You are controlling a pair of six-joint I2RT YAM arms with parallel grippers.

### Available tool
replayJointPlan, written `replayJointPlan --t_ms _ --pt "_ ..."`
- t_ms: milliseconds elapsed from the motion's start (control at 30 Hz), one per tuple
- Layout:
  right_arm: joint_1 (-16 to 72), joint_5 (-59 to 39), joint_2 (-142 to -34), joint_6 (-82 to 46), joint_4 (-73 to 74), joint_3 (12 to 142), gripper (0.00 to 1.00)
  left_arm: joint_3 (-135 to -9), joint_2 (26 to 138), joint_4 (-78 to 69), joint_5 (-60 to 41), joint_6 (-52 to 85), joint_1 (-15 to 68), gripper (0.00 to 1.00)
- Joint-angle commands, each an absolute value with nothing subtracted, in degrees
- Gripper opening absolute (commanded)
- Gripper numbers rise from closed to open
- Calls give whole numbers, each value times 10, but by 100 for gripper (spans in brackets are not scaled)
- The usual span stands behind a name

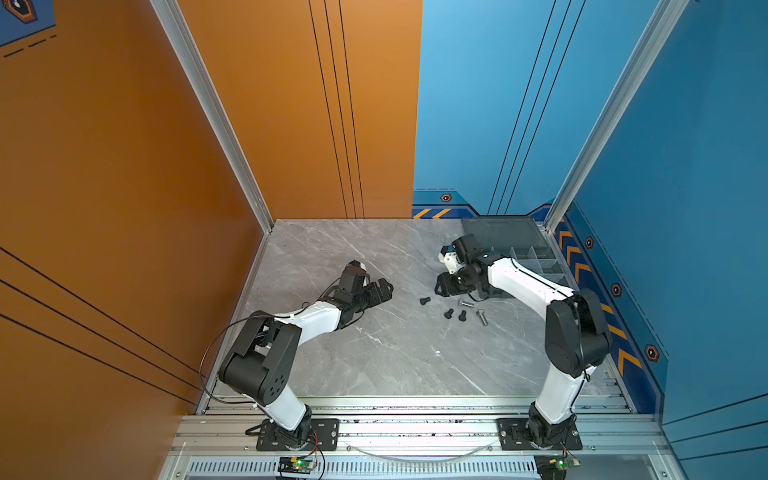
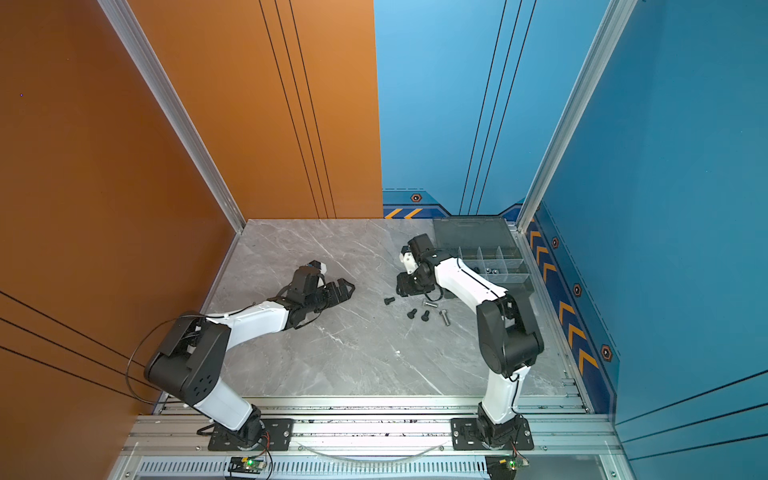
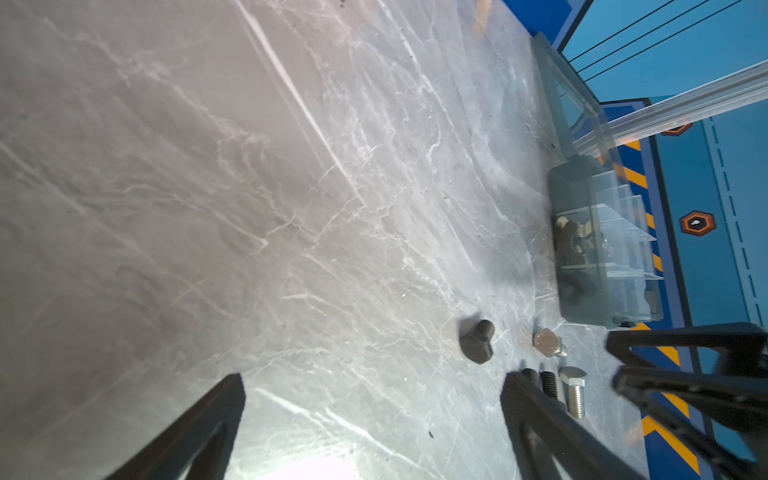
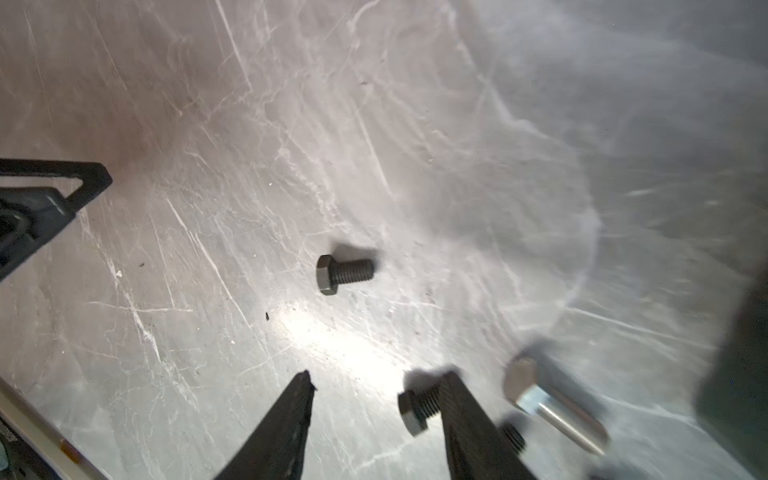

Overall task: Sort the screws and nuts into containers
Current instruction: 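Move the open right gripper back over the remaining black bolts, then lower the right gripper around another black bolt and close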

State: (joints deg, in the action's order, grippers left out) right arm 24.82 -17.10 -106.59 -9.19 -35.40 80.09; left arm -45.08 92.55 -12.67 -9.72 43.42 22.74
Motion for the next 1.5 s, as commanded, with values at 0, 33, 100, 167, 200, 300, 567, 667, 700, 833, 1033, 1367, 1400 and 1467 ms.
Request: replayJointPlan --t_ms 0,33,100,167,200,300,567,667,700,833,1033,1367,1400,1467 --pt "269 -183 -1093 -94 -351 833 54 -439 900 -130 -103 438 221 98" --pt "276 -178 -1100 -98 -349 840 55 -437 898 -130 -102 439 220 98" --pt "284 -168 -1113 -107 -346 851 55 -432 894 -130 -100 439 220 98" --pt "288 -169 -1125 -110 -346 858 56 -429 892 -130 -99 439 219 98" --pt "290 -168 -1131 -113 -346 862 56 -428 891 -130 -99 439 217 98" --pt "291 -168 -1142 -120 -346 866 58 -425 890 -130 -100 440 216 98" --pt "308 -170 -1158 -48 -355 880 60 -425 889 -130 -100 439 215 98" --pt "309 -166 -1155 42 -368 885 60 -424 888 -129 -99 439 215 98" --pt "309 -165 -1152 76 -368 881 60 -422 887 -129 -99 439 215 98" --pt "299 -159 -1144 173 -370 877 60 -415 883 -133 -95 441 215 98" --pt "279 -168 -1152 324 -372 877 60 -409 875 -134 -93 442 214 98" --pt "271 -222 -1178 468 -424 908 58 -404 872 -135 -88 444 210 98" --pt "270 -229 -1182 473 -432 914 58 -404 873 -134 -89 445 210 98" --pt "271 -235 -1184 478 -438 921 58 -405 873 -135 -89 445 211 98"
